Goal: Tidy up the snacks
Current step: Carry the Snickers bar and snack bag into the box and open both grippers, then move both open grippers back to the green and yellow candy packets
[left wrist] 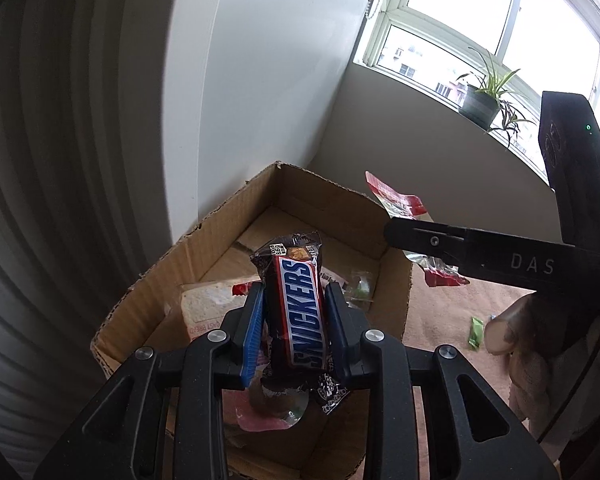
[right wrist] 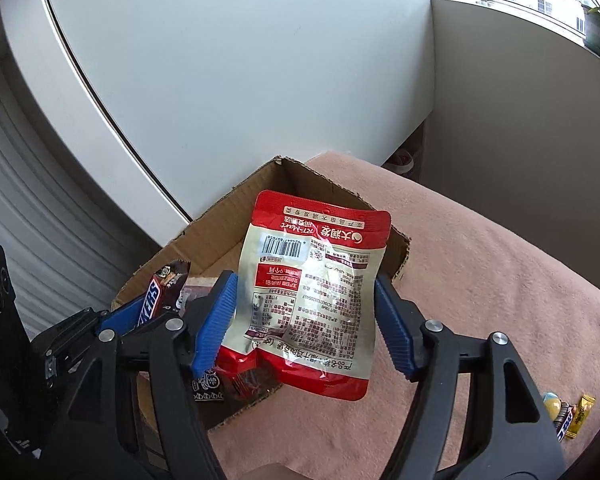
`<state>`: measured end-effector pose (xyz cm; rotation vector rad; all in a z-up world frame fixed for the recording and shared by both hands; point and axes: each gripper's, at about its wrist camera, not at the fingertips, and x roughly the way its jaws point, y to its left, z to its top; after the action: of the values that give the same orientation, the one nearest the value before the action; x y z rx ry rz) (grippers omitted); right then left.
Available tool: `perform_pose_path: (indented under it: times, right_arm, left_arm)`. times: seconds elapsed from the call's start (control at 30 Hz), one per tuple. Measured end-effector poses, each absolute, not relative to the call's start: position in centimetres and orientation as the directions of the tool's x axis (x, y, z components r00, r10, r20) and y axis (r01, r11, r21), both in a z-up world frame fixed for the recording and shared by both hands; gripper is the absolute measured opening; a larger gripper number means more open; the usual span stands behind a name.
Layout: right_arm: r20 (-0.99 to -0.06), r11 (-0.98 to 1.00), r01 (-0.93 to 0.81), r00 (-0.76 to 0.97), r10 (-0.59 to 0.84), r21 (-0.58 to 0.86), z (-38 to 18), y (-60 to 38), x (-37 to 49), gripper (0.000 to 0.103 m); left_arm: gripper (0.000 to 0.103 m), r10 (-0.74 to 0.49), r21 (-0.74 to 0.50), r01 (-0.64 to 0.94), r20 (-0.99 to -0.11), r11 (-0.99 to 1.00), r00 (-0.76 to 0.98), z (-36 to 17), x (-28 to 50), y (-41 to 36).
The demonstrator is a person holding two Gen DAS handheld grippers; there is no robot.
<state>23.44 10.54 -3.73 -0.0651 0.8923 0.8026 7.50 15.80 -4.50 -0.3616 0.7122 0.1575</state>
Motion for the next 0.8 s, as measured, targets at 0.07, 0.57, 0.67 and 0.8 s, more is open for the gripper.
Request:
perform_pose_path:
  times: [0.07, 0.57, 0.67, 0.8]
  right_arm:
    - [-0.717, 0.72, -0.643, 0.371, 0.59, 0.259, -3.7, 10.7, 23.5, 0.072]
    - [-0.688, 0.73, -0.635, 0.414, 0.597, 0.251, -2.1, 8.3, 22.8, 0.083]
    - [-0.686, 0.736, -0.636, 0.429, 0.588, 0.233, -1.9, 7.2, 22.2, 0.083]
    - [-0.684, 0.747, -0.623, 0.442, 0.58, 0.231, -1.8, 5.1, 21.6, 0.083]
  left_arm:
    - [0.036, 0.016, -0.274, -0.261, -0.662, 0.926, 0.75, -4.5, 7.5, 15.7]
    - [0.048, 0.023, -0.284, -0.265, -0.641, 0.922, 0.767, -3.5, 6.2, 15.5]
    - [0.048, 0.015, -0.289, -0.256, -0.636, 0.922, 0.772, -3.4, 6.5, 15.2]
    - [0.048, -0.021, -0.315, -0.229, -0.627, 0.921, 0.778, -3.3, 6.5, 14.2]
